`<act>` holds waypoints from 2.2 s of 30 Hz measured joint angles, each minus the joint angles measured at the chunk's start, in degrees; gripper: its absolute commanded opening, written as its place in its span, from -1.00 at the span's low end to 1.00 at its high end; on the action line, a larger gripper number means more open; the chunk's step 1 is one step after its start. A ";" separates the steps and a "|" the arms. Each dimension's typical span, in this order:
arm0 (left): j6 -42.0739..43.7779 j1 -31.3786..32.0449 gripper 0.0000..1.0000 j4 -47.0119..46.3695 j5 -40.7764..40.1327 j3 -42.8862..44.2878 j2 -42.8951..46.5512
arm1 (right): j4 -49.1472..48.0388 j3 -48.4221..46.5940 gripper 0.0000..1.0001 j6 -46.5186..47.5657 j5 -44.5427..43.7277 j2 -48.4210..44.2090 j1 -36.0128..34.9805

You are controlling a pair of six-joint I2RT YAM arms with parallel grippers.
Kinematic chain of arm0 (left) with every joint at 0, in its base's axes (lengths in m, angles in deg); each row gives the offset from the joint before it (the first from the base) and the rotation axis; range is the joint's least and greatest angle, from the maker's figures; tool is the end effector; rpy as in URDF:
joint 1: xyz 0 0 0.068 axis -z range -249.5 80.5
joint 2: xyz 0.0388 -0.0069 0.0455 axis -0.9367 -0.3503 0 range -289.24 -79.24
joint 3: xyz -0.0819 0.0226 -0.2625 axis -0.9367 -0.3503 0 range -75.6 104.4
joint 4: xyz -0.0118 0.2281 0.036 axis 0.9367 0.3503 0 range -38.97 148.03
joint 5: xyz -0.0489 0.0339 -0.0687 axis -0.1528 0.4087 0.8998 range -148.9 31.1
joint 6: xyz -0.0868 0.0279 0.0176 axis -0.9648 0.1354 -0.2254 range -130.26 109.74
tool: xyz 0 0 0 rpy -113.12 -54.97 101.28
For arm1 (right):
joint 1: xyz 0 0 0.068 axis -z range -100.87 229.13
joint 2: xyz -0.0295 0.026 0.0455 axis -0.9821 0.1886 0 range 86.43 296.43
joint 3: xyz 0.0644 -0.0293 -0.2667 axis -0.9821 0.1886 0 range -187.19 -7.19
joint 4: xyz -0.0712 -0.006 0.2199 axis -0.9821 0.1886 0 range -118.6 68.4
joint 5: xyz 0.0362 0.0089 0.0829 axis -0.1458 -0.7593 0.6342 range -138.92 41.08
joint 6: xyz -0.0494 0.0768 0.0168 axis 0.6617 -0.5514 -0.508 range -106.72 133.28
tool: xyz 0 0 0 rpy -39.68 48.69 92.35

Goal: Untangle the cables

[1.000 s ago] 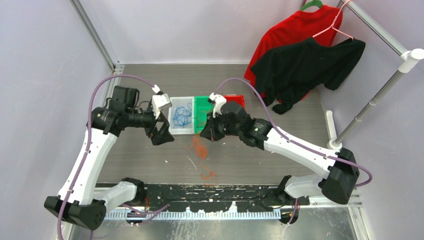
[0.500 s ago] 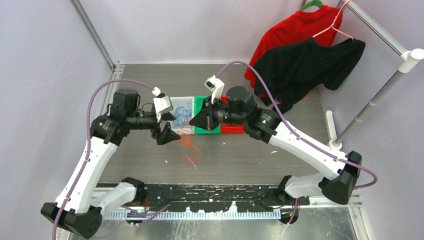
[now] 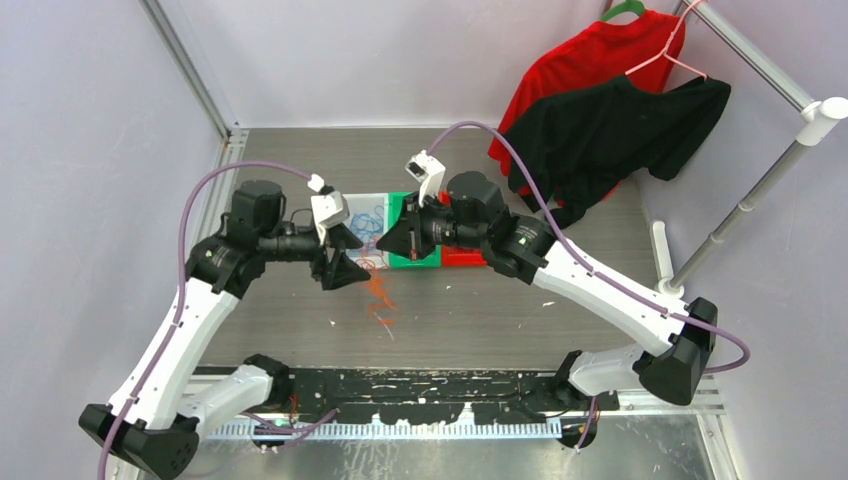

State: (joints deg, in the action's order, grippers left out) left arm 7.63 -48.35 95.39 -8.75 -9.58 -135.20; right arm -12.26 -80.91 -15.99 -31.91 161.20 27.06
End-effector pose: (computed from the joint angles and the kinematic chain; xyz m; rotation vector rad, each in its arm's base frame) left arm 0.1396 -0.1227 0.3592 1.1424 1.7323 -0.9724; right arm 0.1713 0.2597 0.3815 -0.6254 1.9635 1.2131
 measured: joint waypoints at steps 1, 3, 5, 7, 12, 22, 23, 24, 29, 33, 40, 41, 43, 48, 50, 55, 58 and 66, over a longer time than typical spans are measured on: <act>-1.18 0.59 0.26 -0.72 -0.11 -1.18 0.79 | 0.00 -0.02 -0.98 -0.02 -0.15 0.11 0.00; -3.21 1.46 0.13 -2.12 -1.11 -3.23 1.92 | 0.02 -0.02 -0.98 -0.15 -0.42 0.57 0.00; -5.31 2.08 0.03 -3.93 -3.17 -4.92 2.43 | 0.02 -0.02 -0.98 -0.33 -0.48 1.03 0.00; -7.10 2.32 -0.01 -5.16 -5.75 -5.66 2.21 | 0.09 -0.02 -0.98 -0.50 -0.66 1.16 0.00; -12.09 2.36 0.10 -7.78 -8.72 -5.88 1.01 | -0.11 0.11 -0.98 -1.11 -1.05 1.14 0.00; -26.95 3.50 0.04 -14.45 -8.44 -11.04 2.54 | -5.05 2.64 -0.99 -4.68 -1.99 0.44 0.00; -27.63 3.67 -0.08 -14.69 -8.81 -11.13 2.64 | -5.68 3.08 -0.99 -5.09 -2.08 0.20 0.02; -28.00 3.76 -0.21 -14.99 -9.22 -11.13 2.69 | -6.01 3.41 -0.99 -5.42 -2.16 -0.02 0.02; -26.29 3.93 -0.76 -15.13 -11.76 -11.13 3.67 | -6.51 4.31 -0.99 -6.47 -2.64 -1.46 0.39; -22.14 3.93 -0.99 -14.23 -14.03 -11.13 6.27 | -6.56 5.35 -0.99 -6.91 -2.80 -3.50 1.27; -15.28 4.09 -1.00 -13.27 -23.45 -10.21 9.49 | -6.84 7.56 -0.94 -7.30 -2.82 -6.73 2.84; -14.19 4.09 -1.00 -12.79 -24.74 -9.68 9.46 | -6.82 8.20 -0.94 -7.28 -2.86 -7.26 2.91; -12.20 4.09 -1.00 -11.76 -26.01 -8.39 9.49 | -6.32 10.01 -0.92 -6.99 -3.30 -8.85 3.13; -7.82 4.24 -1.00 -9.27 -26.16 -4.59 10.05 | -3.69 12.13 -0.16 -5.46 -5.29 -12.66 3.56; -6.32 4.24 -1.00 -8.59 -26.56 -3.54 10.60 | -2.56 12.17 0.17 -4.48 -6.08 -14.01 3.82; -3.34 4.24 -1.00 -7.21 -26.69 -1.27 10.99 | -0.59 12.17 0.53 -1.77 -7.52 -16.44 4.39; -2.45 4.22 -1.00 -6.62 -25.42 0.44 10.54 | -0.70 12.17 0.56 -1.03 -8.09 -16.79 4.57; -1.97 4.24 -1.00 -4.57 -16.37 5.27 9.81 | -2.86 12.11 0.58 -0.59 -13.51 -13.88 5.14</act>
State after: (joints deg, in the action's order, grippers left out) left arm 5.66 -44.11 90.82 -25.12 -4.31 -125.39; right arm -15.12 -68.80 -16.58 -45.41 147.32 32.19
